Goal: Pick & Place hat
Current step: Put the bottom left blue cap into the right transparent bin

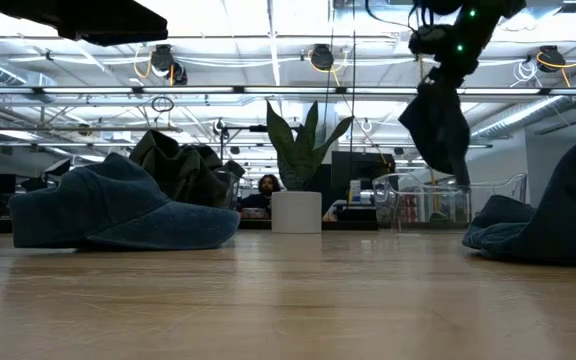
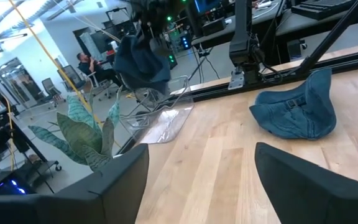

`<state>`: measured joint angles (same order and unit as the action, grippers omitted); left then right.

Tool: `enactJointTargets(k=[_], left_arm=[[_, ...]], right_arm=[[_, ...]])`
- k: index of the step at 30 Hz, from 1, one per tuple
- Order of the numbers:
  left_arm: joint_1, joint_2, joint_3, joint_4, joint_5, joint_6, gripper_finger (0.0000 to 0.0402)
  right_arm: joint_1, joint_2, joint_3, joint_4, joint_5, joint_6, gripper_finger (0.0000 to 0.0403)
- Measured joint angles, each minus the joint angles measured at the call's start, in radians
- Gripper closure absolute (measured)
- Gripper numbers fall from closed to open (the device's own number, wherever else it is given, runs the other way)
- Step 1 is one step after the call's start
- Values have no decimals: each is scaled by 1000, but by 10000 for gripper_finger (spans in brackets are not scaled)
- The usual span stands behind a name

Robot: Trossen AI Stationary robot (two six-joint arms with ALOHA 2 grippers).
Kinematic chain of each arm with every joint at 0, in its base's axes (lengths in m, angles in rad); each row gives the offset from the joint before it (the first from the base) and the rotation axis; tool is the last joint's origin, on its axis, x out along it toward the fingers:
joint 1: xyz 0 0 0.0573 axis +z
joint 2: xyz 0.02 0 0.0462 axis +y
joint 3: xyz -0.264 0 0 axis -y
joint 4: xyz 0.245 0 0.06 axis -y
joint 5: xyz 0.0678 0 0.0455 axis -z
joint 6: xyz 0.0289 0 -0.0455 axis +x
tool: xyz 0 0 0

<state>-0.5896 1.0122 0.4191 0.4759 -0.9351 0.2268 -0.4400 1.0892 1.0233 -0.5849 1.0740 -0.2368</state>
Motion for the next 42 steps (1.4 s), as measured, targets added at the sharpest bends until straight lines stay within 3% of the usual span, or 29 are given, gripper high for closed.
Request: enactJointTargets(k=[12, 30, 42], left_arm=[[-1, 0, 0, 0, 1, 0, 69], [-10, 0, 0, -21, 2, -24, 82], [-28, 0, 0, -30, 20, -53, 90]], right_arm=[[-101, 37, 0, -162, -3, 158, 369], [-216, 44, 0, -225, 48, 267, 369], [-234, 252, 0, -153, -2, 305, 369]])
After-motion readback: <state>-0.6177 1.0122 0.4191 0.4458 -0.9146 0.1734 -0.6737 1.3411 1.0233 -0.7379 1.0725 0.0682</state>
